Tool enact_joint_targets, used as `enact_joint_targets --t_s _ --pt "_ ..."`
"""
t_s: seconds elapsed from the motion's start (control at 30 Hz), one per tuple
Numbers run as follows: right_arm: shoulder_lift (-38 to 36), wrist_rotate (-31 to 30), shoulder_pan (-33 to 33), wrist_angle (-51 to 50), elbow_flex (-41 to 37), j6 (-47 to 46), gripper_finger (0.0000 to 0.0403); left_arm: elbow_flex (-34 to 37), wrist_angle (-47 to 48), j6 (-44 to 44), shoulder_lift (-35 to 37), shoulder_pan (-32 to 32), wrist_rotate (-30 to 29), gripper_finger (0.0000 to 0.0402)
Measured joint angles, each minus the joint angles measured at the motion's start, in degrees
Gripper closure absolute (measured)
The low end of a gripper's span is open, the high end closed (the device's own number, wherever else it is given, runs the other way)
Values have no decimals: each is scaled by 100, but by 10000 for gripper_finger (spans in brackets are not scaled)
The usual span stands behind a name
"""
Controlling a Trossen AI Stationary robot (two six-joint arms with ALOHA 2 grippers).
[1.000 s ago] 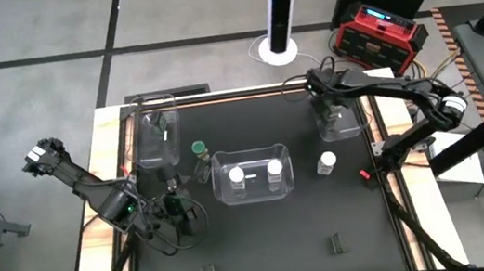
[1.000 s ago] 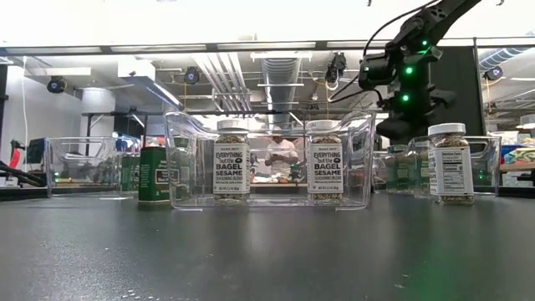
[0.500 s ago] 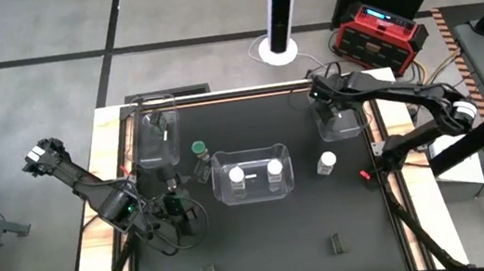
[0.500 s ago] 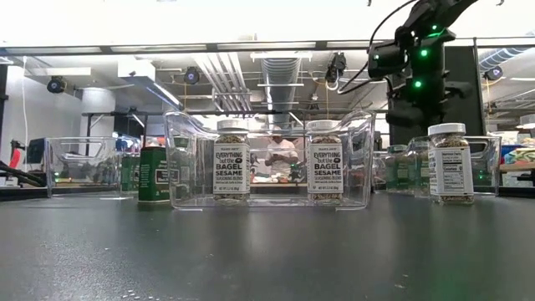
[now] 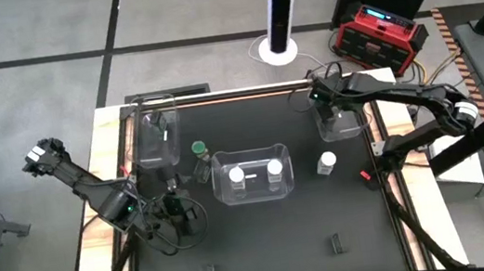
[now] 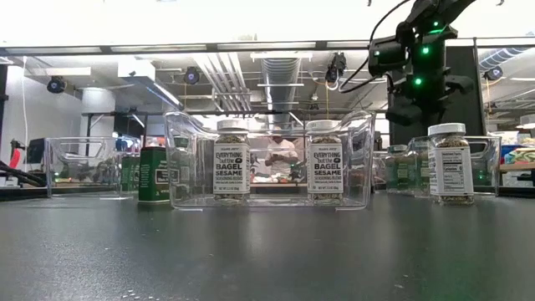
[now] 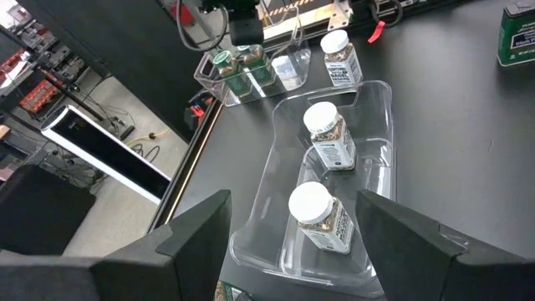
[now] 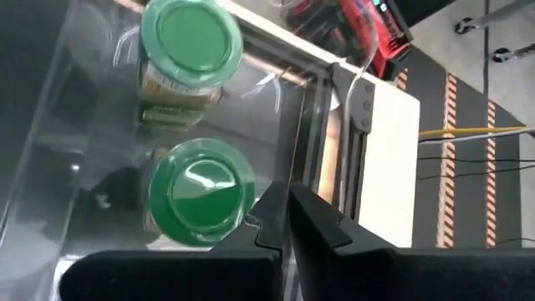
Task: Sort spices by type
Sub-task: Put the green seasoning bottle into the top right transparent bin
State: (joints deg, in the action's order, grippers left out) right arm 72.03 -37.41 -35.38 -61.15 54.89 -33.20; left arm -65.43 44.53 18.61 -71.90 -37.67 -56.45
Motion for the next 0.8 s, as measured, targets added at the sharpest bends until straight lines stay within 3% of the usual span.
enact_joint_targets --t_s 0.8 --pt "57 291 -37 695 -483 64 394 0 2 -4 0 0 0 161"
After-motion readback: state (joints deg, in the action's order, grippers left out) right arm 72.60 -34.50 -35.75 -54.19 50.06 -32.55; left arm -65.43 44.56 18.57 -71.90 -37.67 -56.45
